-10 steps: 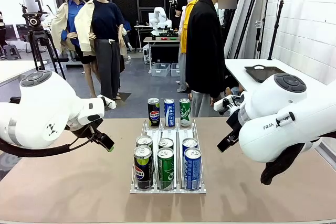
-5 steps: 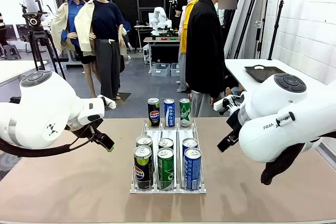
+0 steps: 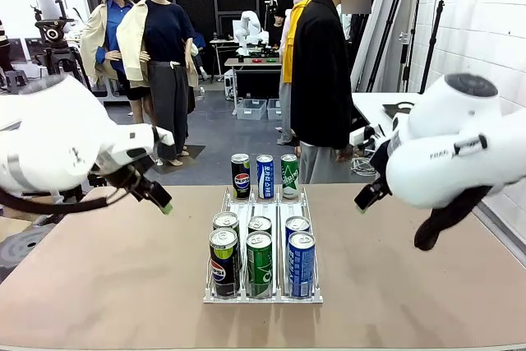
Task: Retrieve and hand over the desired beverage to the person.
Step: Pick up a can of the same type that the person held from the Automatic Can Dispenser.
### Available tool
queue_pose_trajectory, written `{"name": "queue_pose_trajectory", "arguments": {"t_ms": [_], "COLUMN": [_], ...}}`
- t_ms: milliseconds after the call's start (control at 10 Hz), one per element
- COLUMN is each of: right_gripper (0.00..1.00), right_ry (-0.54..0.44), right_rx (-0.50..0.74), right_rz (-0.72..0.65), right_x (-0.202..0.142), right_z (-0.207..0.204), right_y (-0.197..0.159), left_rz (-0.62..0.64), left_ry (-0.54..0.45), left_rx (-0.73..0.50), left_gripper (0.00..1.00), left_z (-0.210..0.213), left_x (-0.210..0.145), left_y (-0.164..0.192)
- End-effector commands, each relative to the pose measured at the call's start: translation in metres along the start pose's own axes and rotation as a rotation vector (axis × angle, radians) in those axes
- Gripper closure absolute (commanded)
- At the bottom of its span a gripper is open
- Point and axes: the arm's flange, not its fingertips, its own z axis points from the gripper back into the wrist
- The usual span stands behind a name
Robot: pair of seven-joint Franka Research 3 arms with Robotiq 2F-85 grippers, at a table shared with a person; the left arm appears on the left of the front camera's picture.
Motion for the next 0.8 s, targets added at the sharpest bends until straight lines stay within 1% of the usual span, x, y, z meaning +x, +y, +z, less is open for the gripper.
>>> {"name": "queue_pose_trajectory", "arguments": {"t_ms": [0, 100, 200, 300, 400, 500, 600, 700], "right_gripper": [0.00, 0.00, 0.00, 0.00, 0.00, 0.00, 0.00, 0.00], "right_ry": [0.004, 0.004, -0.007, -0.050, -0.086, -0.110, -0.133, -0.131], "right_rx": [0.078, 0.110, 0.149, 0.202, 0.300, 0.351, 0.413, 0.477], "right_rz": [-0.019, -0.060, -0.081, -0.108, -0.136, -0.182, -0.202, -0.220], "right_x": [0.022, 0.033, 0.044, 0.049, 0.049, 0.045, 0.037, 0.028], "right_z": [0.024, 0.036, 0.053, 0.066, 0.074, 0.077, 0.081, 0.083], "right_y": [-0.011, -0.021, -0.031, -0.039, -0.048, -0.061, -0.078, -0.096], "left_rz": [-0.041, -0.047, -0.062, -0.044, -0.062, -0.056, -0.021, 0.041], "left_ry": [0.041, 0.036, 0.045, 0.030, 0.033, 0.043, 0.040, 0.022], "left_rx": [-0.102, -0.148, -0.249, -0.308, -0.369, -0.446, -0.555, -0.626], "left_gripper": [0.00, 0.00, 0.00, 0.00, 0.00, 0.00, 0.00, 0.00], "left_z": [0.025, 0.040, 0.051, 0.060, 0.065, 0.065, 0.062, 0.061], "left_x": [0.018, 0.026, 0.036, 0.042, 0.044, 0.044, 0.040, 0.032], "left_y": [0.027, 0.039, 0.053, 0.064, 0.071, 0.082, 0.101, 0.124]}}
